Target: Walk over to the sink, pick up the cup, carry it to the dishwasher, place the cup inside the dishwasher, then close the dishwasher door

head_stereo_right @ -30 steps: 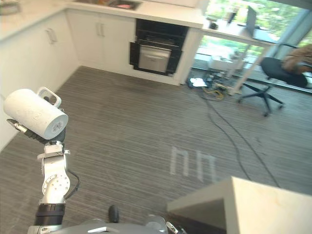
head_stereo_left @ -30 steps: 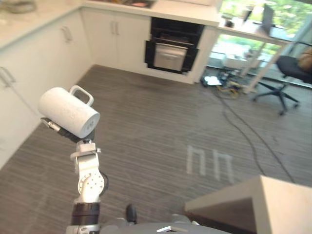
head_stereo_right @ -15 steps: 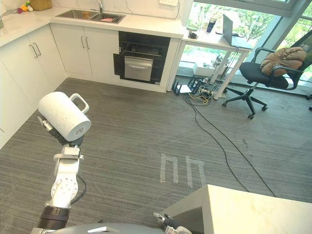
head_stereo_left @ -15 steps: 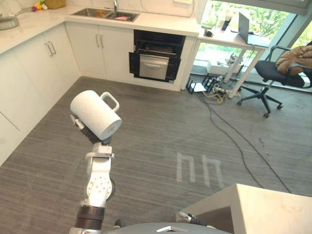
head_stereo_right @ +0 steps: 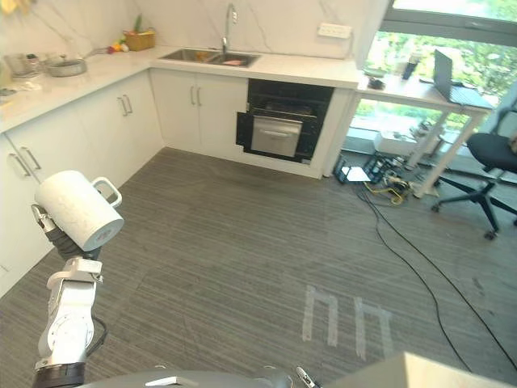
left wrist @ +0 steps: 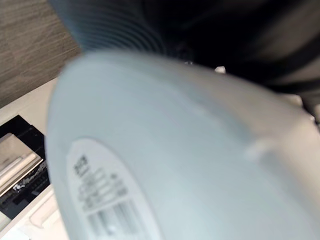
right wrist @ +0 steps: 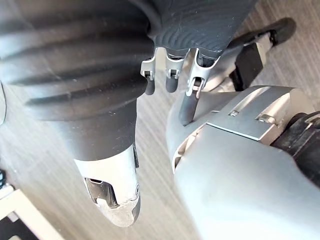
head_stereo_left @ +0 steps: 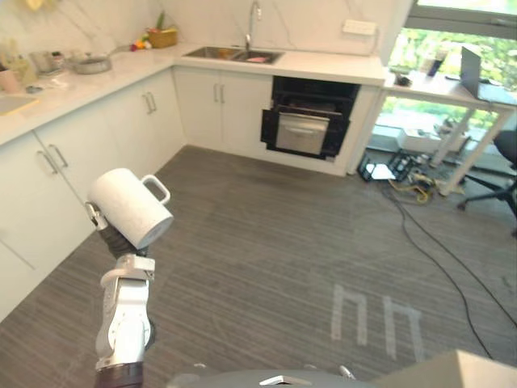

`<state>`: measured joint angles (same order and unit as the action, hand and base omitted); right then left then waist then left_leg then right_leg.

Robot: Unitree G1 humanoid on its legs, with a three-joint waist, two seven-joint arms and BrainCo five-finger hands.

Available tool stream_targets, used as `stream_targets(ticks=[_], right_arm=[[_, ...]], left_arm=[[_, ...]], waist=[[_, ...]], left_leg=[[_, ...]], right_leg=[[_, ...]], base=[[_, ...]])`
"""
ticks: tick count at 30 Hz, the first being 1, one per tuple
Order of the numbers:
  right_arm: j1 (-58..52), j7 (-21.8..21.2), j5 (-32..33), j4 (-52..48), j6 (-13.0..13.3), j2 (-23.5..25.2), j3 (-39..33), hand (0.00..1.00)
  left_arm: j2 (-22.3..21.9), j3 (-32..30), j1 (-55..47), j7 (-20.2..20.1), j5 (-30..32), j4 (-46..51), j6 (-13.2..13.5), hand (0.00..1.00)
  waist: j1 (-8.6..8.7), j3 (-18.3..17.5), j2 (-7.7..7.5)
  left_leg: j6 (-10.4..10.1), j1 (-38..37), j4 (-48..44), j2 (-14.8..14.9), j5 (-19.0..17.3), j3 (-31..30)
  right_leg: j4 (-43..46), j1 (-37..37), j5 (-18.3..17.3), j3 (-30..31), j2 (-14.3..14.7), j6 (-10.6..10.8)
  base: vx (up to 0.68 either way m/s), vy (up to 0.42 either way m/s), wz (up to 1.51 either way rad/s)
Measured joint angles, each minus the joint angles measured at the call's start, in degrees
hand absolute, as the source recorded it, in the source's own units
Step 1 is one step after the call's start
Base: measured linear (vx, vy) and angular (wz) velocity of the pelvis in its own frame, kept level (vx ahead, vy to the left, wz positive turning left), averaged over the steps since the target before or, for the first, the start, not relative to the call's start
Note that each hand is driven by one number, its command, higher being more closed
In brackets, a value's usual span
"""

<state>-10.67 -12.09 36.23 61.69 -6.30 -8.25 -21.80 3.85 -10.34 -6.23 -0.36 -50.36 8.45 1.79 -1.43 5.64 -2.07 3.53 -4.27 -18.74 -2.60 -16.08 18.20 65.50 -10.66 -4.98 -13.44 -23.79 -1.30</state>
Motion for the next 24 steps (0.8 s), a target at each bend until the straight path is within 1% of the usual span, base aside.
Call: stream_targets(ticks=[1, 2, 3, 4, 5, 6, 7, 8, 9, 10, 11, 12, 13, 14, 15, 16, 17, 18, 19, 20, 21, 22, 23, 24], right_arm=[[0.05, 0.01, 1.42, -0.11, 0.06, 0.47, -0.88, 0.0], [0.0, -0.14, 2.96, 0.01, 0.35, 1.92, -1.1, 0.0], [-0.18, -0.25, 3.11, 0.04, 0.57, 2.52, -1.02, 0.0], [-0.42, -0.45, 3.4, 0.0, 0.86, 3.91, -0.98, 0.0], [-1.7, -0.35, 3.68, -0.03, 0.95, 5.32, -1.65, 0.0], [-2.31, -0.2, 3.7, -0.03, 1.03, 5.72, -1.75, 0.0], [-3.43, 0.08, 3.27, 0.05, 0.92, 5.68, -1.84, 0.0], [-4.8, 0.31, 1.99, -0.01, 0.73, 5.33, -2.53, 0.0], [-5.38, 0.37, 1.68, -0.04, 0.49, 5.39, -3.41, 0.0], [-6.49, 0.92, 1.55, -0.33, -0.09, 4.73, -4.84, 0.0], [-7.15, 1.08, 1.65, -0.56, -0.22, 4.41, -5.78, 0.0], [-6.63, 1.21, 1.68, -0.15, -0.19, 4.37, -6.84, 0.0], [-6.26, 0.76, 1.59, -0.36, -0.18, 4.49, -7.8, 0.0], [-6.3, 0.07, 1.42, -0.74, -0.07, 4.67, -7.97, 0.0], [-6.3, -0.04, 1.32, -0.78, -0.07, 4.67, -7.98, 0.0], [-6.34, -0.68, -0.41, -1.24, 0.46, 4.28, -8.17, 0.0], [-5.58, -1.29, -0.8, -1.24, 1.7, 4.22, -7.61, 0.0], [-4.95, -1.56, -0.7, -1.27, 2.52, 4.17, -7.57, 0.0], [-3.62, -1.85, -0.62, -1.28, 4.02, 3.86, -6.85, 0.0], [-1.82, -2.58, -0.63, -1.64, 5.3, 2.8, -3.98, 0.0], [-0.43, -2.74, -0.64, -2.1, 5.66, 2.31, -2.61, 0.0], [3.12, -2.78, -0.64, -2.26, 6.56, 1.36, 0.8, 0.0], [5.92, -2.74, -0.63, -2.6, 6.7, 0.41, 3.73, 0.0], [6.88, -2.68, -0.55, -3.12, 6.78, 0.03, 4.61, 0.0]], left_arm=[[0.33, -0.52, -0.12, 0.06, 0.06, -0.43, 0.25, 1.0], [0.53, -0.49, 0.05, -0.01, 1.04, -0.67, 1.3, 1.0], [0.66, -0.28, 0.42, -0.16, 1.36, -1.0, 1.6, 1.0], [1.02, 0.61, 2.36, -0.48, 2.27, -2.75, 2.14, 1.0], [2.23, 1.92, 4.05, -0.48, 2.25, -4.1, 2.19, 1.0], [3.12, 2.75, 4.66, -0.47, 2.17, -4.34, 2.24, 1.0], [4.32, 4.33, 5.68, -0.32, 2.03, -5.33, 2.23, 1.0], [4.02, 4.61, 5.59, -0.24, 1.66, -5.23, 2.12, 1.0], [3.76, 4.61, 5.61, -0.27, 1.56, -4.86, 2.14, 1.0], [2.34, 4.73, 5.18, -0.28, 0.94, -4.75, 1.96, 1.0], [1.63, 4.85, 4.56, -0.38, 0.91, -4.77, 1.45, 1.0], [0.96, 4.9, 3.82, -0.61, 0.98, -5.23, 1.05, 1.0], [-0.13, 5.8, 2.91, -0.47, 1.14, -5.82, 0.82, 1.0], [-0.88, 6.21, 2.82, -0.41, 1.2, -5.87, 0.83, 1.0], [-1.06, 6.4, 2.83, -0.41, 1.2, -5.87, 0.83, 1.0], [-3.27, 7.25, 2.88, -0.14, 1.12, -6.22, 0.86, 1.0], [-3.76, 7.86, 3.48, 0.18, 1.12, -7.17, 0.85, 1.0], [-3.77, 8.1, 3.43, 0.23, 1.13, -7.28, 0.83, 1.0], [-3.75, 8.05, 3.39, 0.23, 1.15, -7.24, 0.83, 1.0], [-3.61, 7.66, 3.38, 0.2, 1.21, -6.5, 0.9, 1.0], [-3.62, 7.44, 3.35, 0.27, 1.35, -5.7, 0.93, 1.0], [-3.68, 6.91, 2.95, 0.68, 2.36, -3.4, 0.97, 1.0], [-4.11, 6.18, 1.55, 1.46, 3.08, -0.05, 0.94, 1.0], [-4.5, 6.04, 0.88, 1.56, 3.22, 1.68, 0.93, 1.0]], waist=[[0.13, 0.36, -0.33], [0.75, 0.13, 0.86], [1.31, 0.3, 1.39], [2.44, 1.22, 2.65], [3.67, 1.66, 2.57], [4.31, 1.69, 1.95], [5.27, 2.24, 1.4], [5.53, 2.09, 1.54], [5.52, 1.98, 1.3], [5.77, 1.51, 3.27], [5.98, 0.52, 5.35], [6.31, -0.24, 6.46], [6.39, 0.34, 6.54], [6.36, 0.55, 7.27], [6.36, 0.64, 7.41], [6.04, 1.47, 8.61], [5.91, 2.58, 8.44], [5.89, 2.99, 7.76], [4.95, 3.49, 6.15], [3.26, 3.51, 4.99], [2.56, 3.75, 4.49], [1.41, 4.51, 3.58], [1.23, 4.49, 4.29], [1.2, 4.58, 5.48]], left_leg=[[-0.01, -1.19, 1.77, 0.02, 0.29, -0.63], [-0.28, -3.3, 5.46, 0.69, 1.44, -1.38], [-0.53, -3.76, 6.38, 1.45, 1.6, -1.72], [-0.99, -5.13, 8.08, 2.78, 1.87, -3.13], [-1.41, -6.23, 10.17, 2.84, 2.32, -4.49], [-2.02, -7.17, 11.18, 2.11, 2.46, -5.15], [-2.68, -9.76, 11.86, 1.22, 1.25, -6.59], [-3.35, -12.49, 11.19, 1.37, -1.58, -7.88], [-3.42, -13.55, 10.45, 1.49, -3.66, -8.6], [-3.98, -15.46, 9.5, 3.93, -6.87, -9.25], [-3.56, -16.65, 9.68, 5.51, -7.85, -9.61], [-4.02, -15.52, 2.33, 6.72, -7.84, -9.68], [-4.11, -10.58, -11.08, 9.05, -5.16, -9.32], [-6.5, -7.5, -19.77, 10.84, -1.02, -9.17], [-6.95, -6.79, -21.35, 11.37, 0.06, -9.15], [-7.47, 0.09, -38.54, 17.69, 14.58, -8.01], [-3.6, 5.44, -49.7, 21.47, 12.15, -5.64], [-2.17, 8.08, -53.12, 22.14, 10.86, -4.52], [-0.93, 13.25, -54.43, 21.87, 8.22, -2.16], [-1.66, 18.25, -47.94, 19.89, 6.0, -0.48], [-2.55, 20.04, -41.57, 18.13, 5.08, -0.5], [-4.81, 21.35, -23.43, 14.68, 5.19, -0.53], [-7.95, 20.75, -3.22, 12.96, 9.48, -0.67], [-8.93, 20.38, 4.44, 13.15, 12.05, -0.69]], right_leg=[[0.05, -2.91, -2.88, -0.21, 1.15, -0.12], [-7.46, -6.7, -6.72, -1.66, 5.15, 0.18], [-13.64, -7.62, -7.29, -2.01, 7.5, 0.93], [-30.44, -7.74, -4.87, -1.68, 12.58, 3.58], [-48.36, -7.2, 0.89, -0.06, 15.36, 6.76], [-53.67, -7.45, 3.16, 0.61, 15.41, 8.38], [-56.56, -7.79, 5.05, 1.71, 15.0, 8.13], [-54.96, -7.0, 5.07, 3.43, 15.22, 6.79], [-53.16, -6.79, 5.46, 4.33, 15.77, 5.09], [-47.19, -7.77, 7.54, 5.23, 18.24, 3.59], [-44.88, -7.75, 7.42, 4.87, 19.59, 3.44], [-40.1, -7.68, 5.08, 4.41, 20.13, 2.03], [-37.6, -6.44, 1.67, 3.73, 20.12, 1.36], [-37.43, -4.49, -0.25, 3.29, 20.47, 1.21], [-37.52, -3.97, -0.6, 3.18, 20.73, 1.22], [-40.74, 2.73, -3.75, 2.8, 23.38, -0.26], [-43.77, 8.07, -5.08, 2.6, 24.67, -0.58], [-45.39, 10.71, -5.56, 2.87, 24.73, -0.57], [-49.12, 15.15, -5.81, 4.07, 24.22, -0.48], [-51.59, 17.56, -5.67, 6.01, 23.23, -0.14], [-52.62, 18.64, -5.41, 7.13, 22.64, 0.59], [-54.0, 20.37, -5.45, 9.32, 21.23, 1.19], [-54.7, 21.95, -5.79, 10.45, 20.66, 1.72], [-54.72, 22.79, -6.01, 10.85, 21.25, 2.05]], base=[[0.23, 0.02, 0.04], [0.29, 0.001, 0.0], [0.29, -0.025, 0.24], [0.4, -0.095, 0.59], [0.28, -0.076, 0.7], [0.48, -0.176, 0.77], [0.49, -0.209, 0.64], [0.62, -0.263, 0.59], [0.59, -0.249, 0.43], [0.49, -0.206, 0.33], [0.66, -0.254, 0.43], [0.65, -0.3, 0.28], [0.77, -0.35, 0.25], [0.62, -0.295, 0.07], [0.68, -0.245, 0.12], [0.7, -0.205, 0.06], [0.7, -0.197, 0.02], [0.63, -0.164, -0.19], [0.59, -0.132, -0.6], [0.58, -0.095, -0.79], [0.57, -0.019, -1.1], [0.58, 0.044, -1.15], [0.57, 0.075, -1.11], [0.57, 0.157, -0.96]])
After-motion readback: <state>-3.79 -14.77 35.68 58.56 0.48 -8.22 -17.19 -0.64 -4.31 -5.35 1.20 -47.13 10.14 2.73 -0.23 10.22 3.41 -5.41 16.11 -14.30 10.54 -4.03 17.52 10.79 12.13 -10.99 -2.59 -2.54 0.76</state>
